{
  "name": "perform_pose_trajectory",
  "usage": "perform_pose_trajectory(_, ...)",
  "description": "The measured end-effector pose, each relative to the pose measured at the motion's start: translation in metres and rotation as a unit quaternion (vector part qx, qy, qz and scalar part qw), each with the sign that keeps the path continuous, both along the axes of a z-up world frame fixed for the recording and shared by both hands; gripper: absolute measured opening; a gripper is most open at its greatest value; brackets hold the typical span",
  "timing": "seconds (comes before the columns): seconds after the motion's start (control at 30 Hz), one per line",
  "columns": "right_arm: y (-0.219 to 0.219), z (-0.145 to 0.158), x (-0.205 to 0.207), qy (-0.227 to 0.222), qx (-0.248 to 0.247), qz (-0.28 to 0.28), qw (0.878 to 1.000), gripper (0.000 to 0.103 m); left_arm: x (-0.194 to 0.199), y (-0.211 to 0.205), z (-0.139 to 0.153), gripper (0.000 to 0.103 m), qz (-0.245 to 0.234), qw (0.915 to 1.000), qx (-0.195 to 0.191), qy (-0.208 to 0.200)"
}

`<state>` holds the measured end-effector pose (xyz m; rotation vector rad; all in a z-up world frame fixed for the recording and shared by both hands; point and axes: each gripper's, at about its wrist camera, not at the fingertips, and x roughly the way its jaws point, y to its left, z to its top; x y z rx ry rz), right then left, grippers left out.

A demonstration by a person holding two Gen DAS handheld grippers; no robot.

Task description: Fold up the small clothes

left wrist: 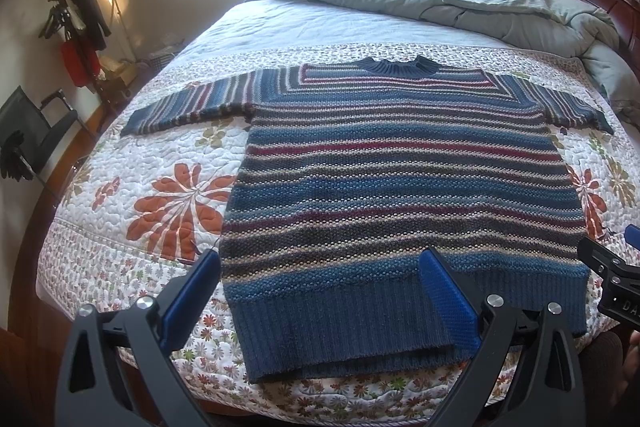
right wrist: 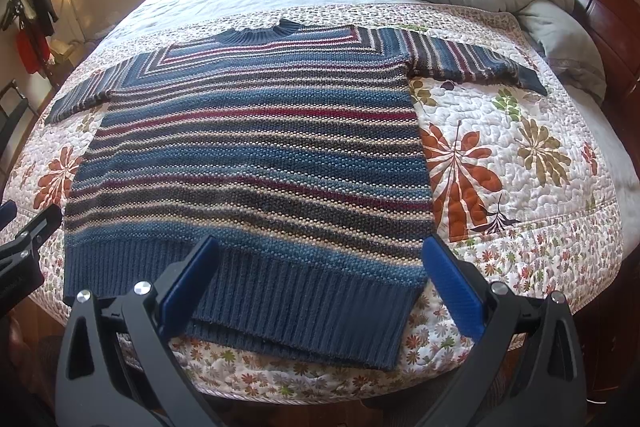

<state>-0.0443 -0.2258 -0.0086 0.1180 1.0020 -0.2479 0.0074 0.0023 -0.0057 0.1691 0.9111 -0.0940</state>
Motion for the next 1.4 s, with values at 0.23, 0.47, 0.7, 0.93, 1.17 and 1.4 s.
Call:
perform_pose_trajectory(0.23,0.0,0.0,0.0,0.0,0.0,0.0,1.0,0.1,0.0,0.0,0.0,0.099,0.0,1.0,0.001,0.001)
perform_pose_trajectory(0.47,-0.001,-0.001,0.0,0.001,0.0,0.0,1.0,0.1,0.0,0.0,0.0,0.099,0.0,1.0,0.0,0.0)
perform_pose_trajectory(0.7,-0.001,-0.002,0.0,0.001,0.0,0.001,1.0,0.1,0.001,0.0,-0.001,0.099,0.001,1.0,0.001,0.001)
perform_pose_trajectory(0.93,-0.004,-0.006,0.003,0.003,0.005,0.004,1.0,0.1,0.004,0.0,-0.003,0.099,0.0,1.0,0.003,0.004)
perform_pose_trajectory(1.17,-0.062,-0.012,0.025,0.03,0.01,-0.009,0.999,0.1,0.041,-0.024,-0.005,0.099,-0.003,0.9999,0.01,0.01)
perform_pose_trajectory(1.4,-0.226,0.001,0.091,0.063,-0.005,-0.098,0.993,0.1,0.123,-0.11,0.007,0.099,-0.021,0.9997,-0.004,0.006)
